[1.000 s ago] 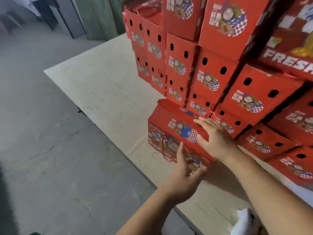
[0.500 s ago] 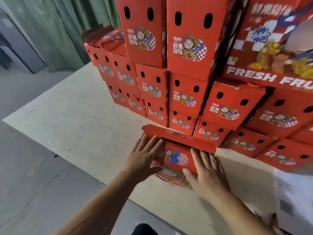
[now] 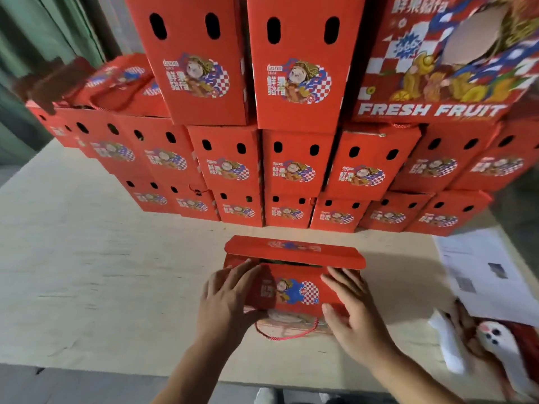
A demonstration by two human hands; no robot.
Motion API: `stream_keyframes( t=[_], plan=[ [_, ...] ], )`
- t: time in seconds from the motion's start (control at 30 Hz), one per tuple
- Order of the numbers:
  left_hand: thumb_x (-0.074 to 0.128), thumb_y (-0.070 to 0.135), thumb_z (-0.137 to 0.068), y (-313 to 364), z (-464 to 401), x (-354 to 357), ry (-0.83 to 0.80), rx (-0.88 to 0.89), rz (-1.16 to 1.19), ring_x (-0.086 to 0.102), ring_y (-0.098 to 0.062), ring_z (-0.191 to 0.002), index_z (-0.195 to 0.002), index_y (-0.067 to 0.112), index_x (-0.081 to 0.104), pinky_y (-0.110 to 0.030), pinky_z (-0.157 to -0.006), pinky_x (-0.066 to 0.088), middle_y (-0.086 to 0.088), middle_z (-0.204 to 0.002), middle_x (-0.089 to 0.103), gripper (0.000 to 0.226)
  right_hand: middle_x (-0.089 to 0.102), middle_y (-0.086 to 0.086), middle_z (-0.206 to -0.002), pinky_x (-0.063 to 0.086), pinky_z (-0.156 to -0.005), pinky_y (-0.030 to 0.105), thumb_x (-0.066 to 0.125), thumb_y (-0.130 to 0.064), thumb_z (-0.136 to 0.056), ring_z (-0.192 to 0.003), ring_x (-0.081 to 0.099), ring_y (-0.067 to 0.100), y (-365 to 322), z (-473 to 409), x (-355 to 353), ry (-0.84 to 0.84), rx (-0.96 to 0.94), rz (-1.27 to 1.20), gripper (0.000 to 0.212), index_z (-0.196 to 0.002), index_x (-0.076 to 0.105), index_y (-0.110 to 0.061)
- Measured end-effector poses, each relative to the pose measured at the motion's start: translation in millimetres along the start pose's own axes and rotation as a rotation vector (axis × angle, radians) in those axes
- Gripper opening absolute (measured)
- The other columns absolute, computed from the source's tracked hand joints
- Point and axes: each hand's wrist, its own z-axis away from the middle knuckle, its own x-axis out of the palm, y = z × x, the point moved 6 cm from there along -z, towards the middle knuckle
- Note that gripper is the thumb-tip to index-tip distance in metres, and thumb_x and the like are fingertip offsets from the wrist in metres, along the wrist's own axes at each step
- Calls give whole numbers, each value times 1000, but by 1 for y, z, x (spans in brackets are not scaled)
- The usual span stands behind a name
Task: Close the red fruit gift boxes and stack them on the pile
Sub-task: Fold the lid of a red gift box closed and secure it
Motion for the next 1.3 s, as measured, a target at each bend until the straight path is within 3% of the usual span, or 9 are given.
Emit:
stream_keyframes(
  t=[0.13, 0.23, 0.33, 0.43, 0.5, 0.6, 0.83, 1.13, 1.3],
  plan=[
    [97, 60, -51, -6, -6, -5, -14, 71, 10, 52, -28, -117, -141, 31, 61, -47, -90, 52, 10, -143, 61, 102, 66, -9, -124, 47, -109, 41, 58, -22, -98, -123, 61, 18, -2, -1, -25, 373, 151, -269, 19, -114, 67, -26],
    [87, 69, -62, -8, -12, 0, -75, 126, 67, 43, -27, -124, -143, 32, 58, -46, -99, 46, 13, -145, 54, 93, 55, -4, -123, 46, -103, 53, 52, -40, -100, -118, 54, 26, -15, -21, -54, 622, 166, -46, 30, -121, 61, -20],
    [59, 85, -81, -31, -12, -3, 0, 6, 469, 44, -13, -117, -119, 41, 67, -38, -101, 44, 27, -122, 62, 59, 47, 1, -150, 34, -114, 47, 56, -59, -97, -141, 39, 28, -20, -67, -35, 129, 180, 318, 53, -139, 60, -26],
    [51, 87, -85, -65, -25, -24, 308, -243, 779, 54, -9, -95, -87, 35, 55, -44, -81, 48, 17, -93, 60, 51, 54, -7, -134, 46, -98, 34, 67, -63, -88, -125, 51, 22, -9, -76, -3, -269, 219, 364, 52, -128, 53, -32],
    [53, 86, -83, -58, -50, -33, 239, -90, 548, 50, -8, -113, -108, 42, 57, -40, -93, 46, 19, -118, 56, 51, 57, -9, -127, 47, -89, 30, 64, -69, -85, -115, 56, 18, -10, -77, -4, -253, 141, 430, 58, -125, 50, -29],
    [48, 90, -83, -28, -94, -14, -177, 236, 146, 43, -16, -141, -151, 36, 47, -42, -114, 39, 10, -155, 49, 87, 67, -4, -122, 52, -81, 35, 39, -80, -85, -111, 64, 23, -18, -87, -12, -172, -38, 631, 74, -133, 52, -26],
    [29, 86, -93, -19, -102, 14, -120, 376, -212, 56, -28, -116, -152, 36, 47, -47, -101, 41, 4, -133, 59, 80, 42, -2, -151, 41, -110, 41, 26, -76, -92, -133, 43, 26, -3, -76, 15, -271, 29, 840, 78, -163, 19, -42],
    [-6, 97, -77, -15, -95, 23, -330, 370, -314, 27, -32, -151, -165, 35, -3, -54, -128, 8, -7, -163, 30, 107, -35, 1, -166, -13, -124, 50, 22, -88, -88, -156, -23, 31, 0, -74, 24, -458, 205, 689, 90, -149, -35, -53],
    [11, 99, -79, -15, -105, 8, -326, 375, -244, 48, -28, -136, -161, 34, 28, -46, -119, 29, 0, -150, 51, 106, -22, -3, -171, -9, -127, 48, 24, -89, -87, -159, -14, 24, -10, -77, 9, -484, 221, 618, 92, -157, -21, -49]
  ],
)
